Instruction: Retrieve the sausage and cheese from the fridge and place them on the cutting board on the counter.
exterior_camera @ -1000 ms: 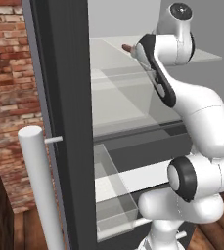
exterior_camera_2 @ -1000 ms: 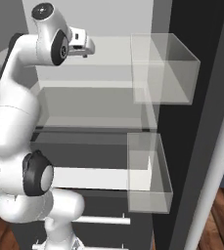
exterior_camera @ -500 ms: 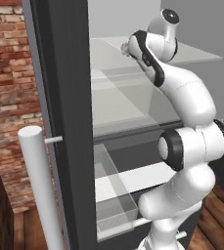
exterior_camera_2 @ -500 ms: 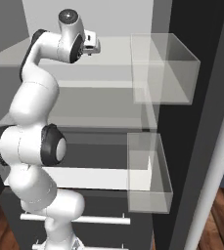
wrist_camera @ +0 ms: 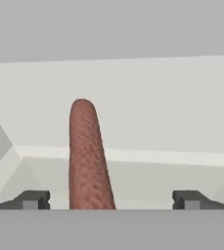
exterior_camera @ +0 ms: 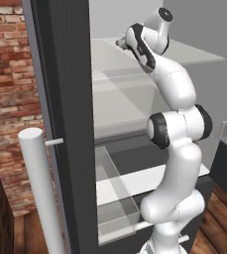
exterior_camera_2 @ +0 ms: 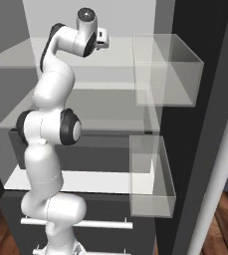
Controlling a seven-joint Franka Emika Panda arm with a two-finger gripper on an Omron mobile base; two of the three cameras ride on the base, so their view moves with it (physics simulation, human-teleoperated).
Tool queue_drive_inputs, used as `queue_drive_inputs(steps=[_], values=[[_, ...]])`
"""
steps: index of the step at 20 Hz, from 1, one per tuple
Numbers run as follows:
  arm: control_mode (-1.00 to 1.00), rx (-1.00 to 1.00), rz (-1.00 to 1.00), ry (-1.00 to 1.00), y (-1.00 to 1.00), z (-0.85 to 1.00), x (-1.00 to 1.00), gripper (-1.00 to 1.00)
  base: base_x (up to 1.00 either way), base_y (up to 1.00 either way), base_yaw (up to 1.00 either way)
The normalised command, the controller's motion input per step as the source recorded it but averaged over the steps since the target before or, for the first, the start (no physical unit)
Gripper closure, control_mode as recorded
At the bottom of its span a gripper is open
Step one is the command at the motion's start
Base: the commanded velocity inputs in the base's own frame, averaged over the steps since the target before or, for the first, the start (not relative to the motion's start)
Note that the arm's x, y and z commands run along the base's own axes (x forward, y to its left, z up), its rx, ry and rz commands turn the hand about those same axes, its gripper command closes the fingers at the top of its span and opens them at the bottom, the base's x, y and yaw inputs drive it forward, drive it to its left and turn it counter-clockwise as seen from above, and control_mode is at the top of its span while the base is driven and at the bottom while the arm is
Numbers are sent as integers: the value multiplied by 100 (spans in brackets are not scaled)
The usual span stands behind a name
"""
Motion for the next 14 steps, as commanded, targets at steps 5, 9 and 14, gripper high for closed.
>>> queue_drive_inputs(steps=[5,9,14], values=[[-100,0,0,6,19,0,36,-100,0,0,0],[-100,0,0,19,19,-13,10,-100,0,0,0],[-100,0,0,2,29,-44,3,100,0,0,0]])
